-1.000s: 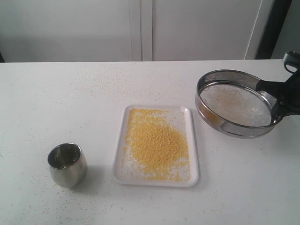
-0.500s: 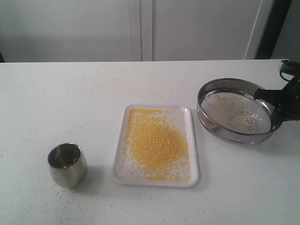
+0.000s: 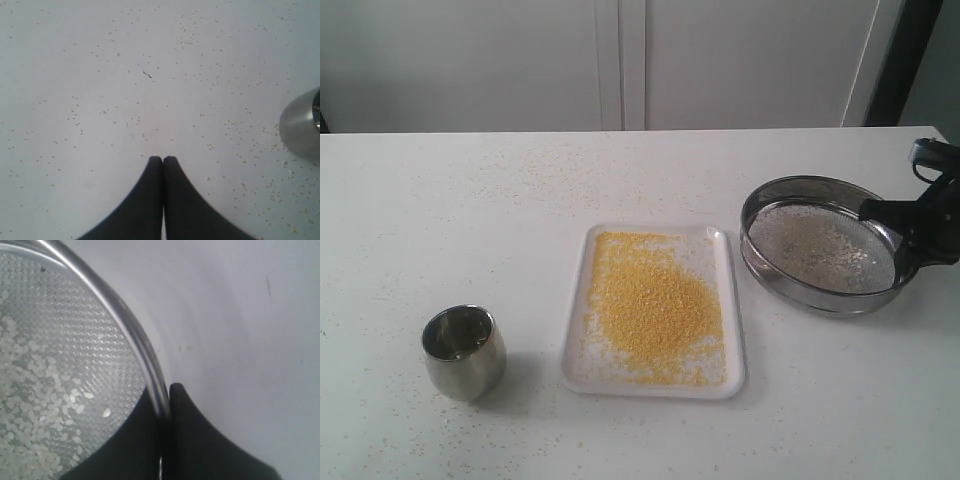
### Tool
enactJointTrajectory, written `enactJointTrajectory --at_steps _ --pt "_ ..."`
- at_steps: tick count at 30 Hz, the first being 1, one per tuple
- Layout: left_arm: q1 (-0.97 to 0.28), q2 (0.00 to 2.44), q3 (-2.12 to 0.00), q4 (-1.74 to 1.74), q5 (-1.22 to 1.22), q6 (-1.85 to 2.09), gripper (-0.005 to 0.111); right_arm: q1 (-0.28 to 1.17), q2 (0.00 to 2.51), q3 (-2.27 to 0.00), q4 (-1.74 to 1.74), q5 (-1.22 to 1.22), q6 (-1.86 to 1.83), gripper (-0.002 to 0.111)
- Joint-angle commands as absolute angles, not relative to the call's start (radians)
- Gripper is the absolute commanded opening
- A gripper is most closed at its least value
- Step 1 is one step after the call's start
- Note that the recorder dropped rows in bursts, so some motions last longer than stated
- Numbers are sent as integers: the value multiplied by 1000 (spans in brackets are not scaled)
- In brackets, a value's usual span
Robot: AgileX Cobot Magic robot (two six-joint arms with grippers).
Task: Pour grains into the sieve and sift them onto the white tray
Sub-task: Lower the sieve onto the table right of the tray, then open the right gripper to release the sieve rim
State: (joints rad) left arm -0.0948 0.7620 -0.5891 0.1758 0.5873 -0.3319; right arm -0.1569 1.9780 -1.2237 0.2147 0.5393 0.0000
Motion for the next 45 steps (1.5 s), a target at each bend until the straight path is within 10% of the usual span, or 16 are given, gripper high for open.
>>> enactJointTrajectory --at_steps 1,9,18,37,45 --pt "-92 753 -593 174 598 -334 0 -159 1970 -1231 227 522 6 0" --pt "-92 753 -593 174 598 -334 0 -159 1991 -1231 231 535 7 4" --pt "-92 753 -593 174 598 -334 0 -159 1976 -1231 231 547 34 58" --pt "-92 753 -593 174 598 -334 0 -159 1841 -1231 233 653 50 57" --pt "-92 753 -593 174 598 -334 0 -159 1760 -1231 235 657 50 29"
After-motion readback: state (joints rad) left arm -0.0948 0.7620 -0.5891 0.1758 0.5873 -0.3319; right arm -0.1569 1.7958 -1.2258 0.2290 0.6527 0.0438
